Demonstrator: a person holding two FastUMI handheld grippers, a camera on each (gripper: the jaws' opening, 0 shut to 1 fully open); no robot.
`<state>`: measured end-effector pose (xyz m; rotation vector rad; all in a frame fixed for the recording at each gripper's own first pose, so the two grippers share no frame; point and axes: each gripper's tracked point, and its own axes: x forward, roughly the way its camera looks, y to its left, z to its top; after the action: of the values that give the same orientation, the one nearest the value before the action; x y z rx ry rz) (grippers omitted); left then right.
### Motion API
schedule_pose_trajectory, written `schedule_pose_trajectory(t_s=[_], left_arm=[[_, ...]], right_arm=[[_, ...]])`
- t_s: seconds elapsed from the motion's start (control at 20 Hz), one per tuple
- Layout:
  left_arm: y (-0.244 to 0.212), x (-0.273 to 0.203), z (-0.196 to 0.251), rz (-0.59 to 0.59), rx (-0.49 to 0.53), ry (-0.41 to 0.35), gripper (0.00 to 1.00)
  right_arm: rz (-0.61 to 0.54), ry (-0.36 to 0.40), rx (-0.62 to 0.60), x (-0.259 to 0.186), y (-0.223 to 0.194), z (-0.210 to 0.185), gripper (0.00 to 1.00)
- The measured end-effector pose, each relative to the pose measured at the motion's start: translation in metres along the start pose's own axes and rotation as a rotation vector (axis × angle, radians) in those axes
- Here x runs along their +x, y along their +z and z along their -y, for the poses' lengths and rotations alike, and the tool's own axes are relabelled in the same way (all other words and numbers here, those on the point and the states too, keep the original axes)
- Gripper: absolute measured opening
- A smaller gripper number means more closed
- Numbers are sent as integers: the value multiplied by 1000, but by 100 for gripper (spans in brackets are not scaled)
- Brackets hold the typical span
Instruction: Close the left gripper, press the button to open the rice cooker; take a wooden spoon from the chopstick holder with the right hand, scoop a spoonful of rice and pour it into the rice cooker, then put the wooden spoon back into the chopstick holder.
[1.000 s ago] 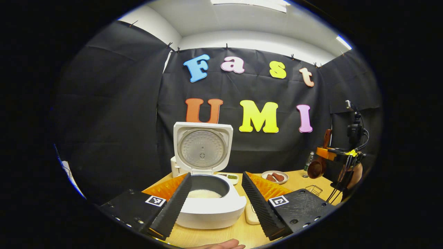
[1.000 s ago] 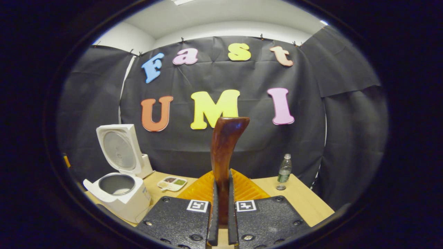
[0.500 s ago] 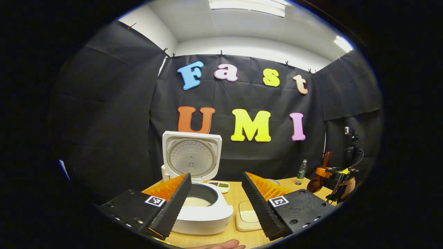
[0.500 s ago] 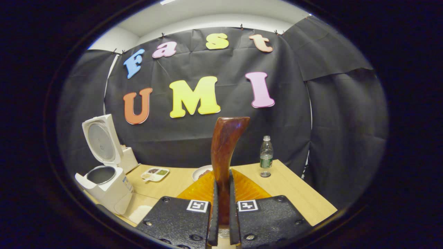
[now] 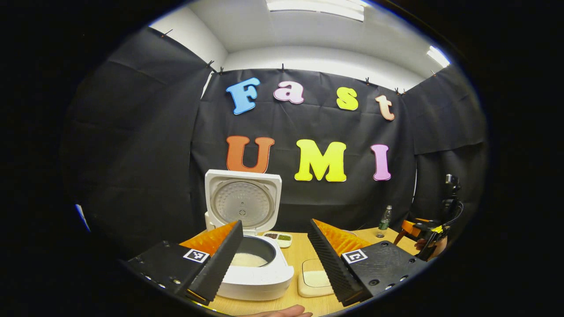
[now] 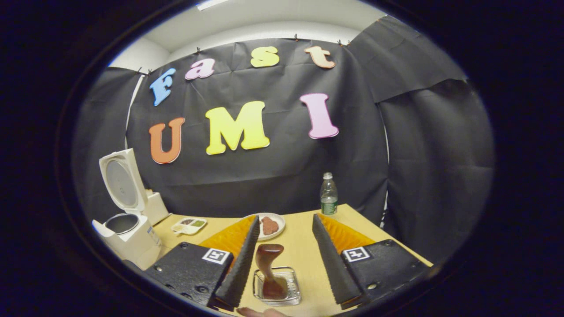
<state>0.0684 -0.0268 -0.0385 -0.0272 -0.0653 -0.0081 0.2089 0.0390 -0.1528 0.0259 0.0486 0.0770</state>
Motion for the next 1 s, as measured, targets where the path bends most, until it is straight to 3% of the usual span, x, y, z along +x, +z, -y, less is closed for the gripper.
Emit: schedule_pose_trajectory(t_s=[0.05, 0.1, 0.15, 0.3, 0.65, 1.0], left_arm=[[1, 1, -1, -3, 2, 2, 94], [3, 4, -2, -6, 3, 1, 94], [2, 7, -2, -13, 2, -1, 94], [10, 16, -4, -25, 5, -14, 94], [59, 61, -26, -11, -84, -26, 94], [109, 129, -57, 17, -61, -35, 94]], right_arm=[[13, -1, -12, -7, 6, -1, 87], [26, -1, -22, -14, 13, -2, 86], [36, -15, -32, -19, 19, -1, 97], [44, -51, -66, -42, 33, 2, 98], [49, -2, -91, -102, 61, -24, 99], [142, 38, -68, -140, 93, -35, 99]])
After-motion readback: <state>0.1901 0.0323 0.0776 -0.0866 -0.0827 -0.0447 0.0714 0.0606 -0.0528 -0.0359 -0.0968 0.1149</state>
